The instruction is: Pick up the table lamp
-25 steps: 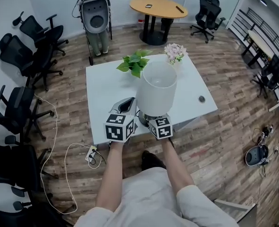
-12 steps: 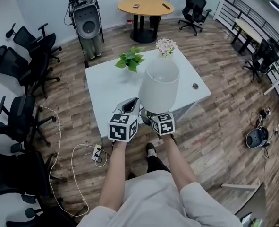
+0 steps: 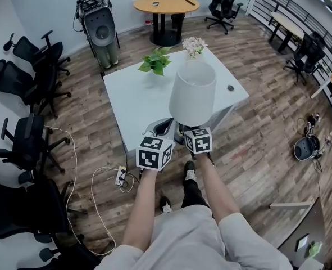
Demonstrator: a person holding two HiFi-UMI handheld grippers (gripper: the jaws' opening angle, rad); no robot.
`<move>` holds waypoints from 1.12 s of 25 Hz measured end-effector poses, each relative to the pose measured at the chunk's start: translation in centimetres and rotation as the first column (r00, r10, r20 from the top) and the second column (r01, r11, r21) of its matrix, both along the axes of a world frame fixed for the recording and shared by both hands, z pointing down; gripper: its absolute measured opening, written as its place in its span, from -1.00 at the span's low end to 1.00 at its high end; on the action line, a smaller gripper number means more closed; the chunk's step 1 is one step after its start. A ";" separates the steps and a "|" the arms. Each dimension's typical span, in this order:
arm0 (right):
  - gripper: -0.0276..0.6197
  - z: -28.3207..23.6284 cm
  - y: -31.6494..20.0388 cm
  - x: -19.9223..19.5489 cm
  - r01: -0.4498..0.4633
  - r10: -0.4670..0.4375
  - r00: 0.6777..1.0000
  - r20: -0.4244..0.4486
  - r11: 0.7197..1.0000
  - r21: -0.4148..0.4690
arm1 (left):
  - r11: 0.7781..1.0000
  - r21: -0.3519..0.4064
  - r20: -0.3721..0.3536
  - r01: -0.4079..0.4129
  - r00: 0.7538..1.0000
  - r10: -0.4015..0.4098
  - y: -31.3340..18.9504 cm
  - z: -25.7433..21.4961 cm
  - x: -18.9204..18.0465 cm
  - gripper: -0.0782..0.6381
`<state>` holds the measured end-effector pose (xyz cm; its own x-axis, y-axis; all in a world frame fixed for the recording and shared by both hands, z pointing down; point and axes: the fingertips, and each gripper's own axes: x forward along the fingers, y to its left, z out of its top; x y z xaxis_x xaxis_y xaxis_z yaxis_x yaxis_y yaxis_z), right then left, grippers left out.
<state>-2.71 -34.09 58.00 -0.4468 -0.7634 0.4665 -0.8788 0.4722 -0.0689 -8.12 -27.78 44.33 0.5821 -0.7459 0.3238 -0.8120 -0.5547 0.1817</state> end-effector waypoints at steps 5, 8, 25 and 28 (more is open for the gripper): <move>-0.58 -0.9 0.9 -0.3 0.009 -0.009 1.000 -0.017 1.000 -0.004 | 1.000 0.001 -0.015 0.010 1.000 -0.010 0.8 -0.8 -0.3 -0.78; -0.58 -1.7 0.1 -0.4 0.022 -0.022 1.000 -0.015 1.000 0.008 | 1.000 0.009 -0.021 0.028 0.999 -0.028 -0.5 -1.5 -0.6 -0.78; -0.58 -0.1 -8.2 0.2 0.124 -0.122 0.991 0.048 0.991 -0.047 | 0.979 0.001 -0.013 0.203 0.979 -0.203 -11.0 -0.5 -1.1 -0.78; -0.59 0.9 -9.6 1.6 0.132 -0.130 0.991 0.025 0.988 -0.082 | 0.968 -0.003 -0.054 0.253 0.966 -0.253 -12.6 0.1 -1.6 -0.78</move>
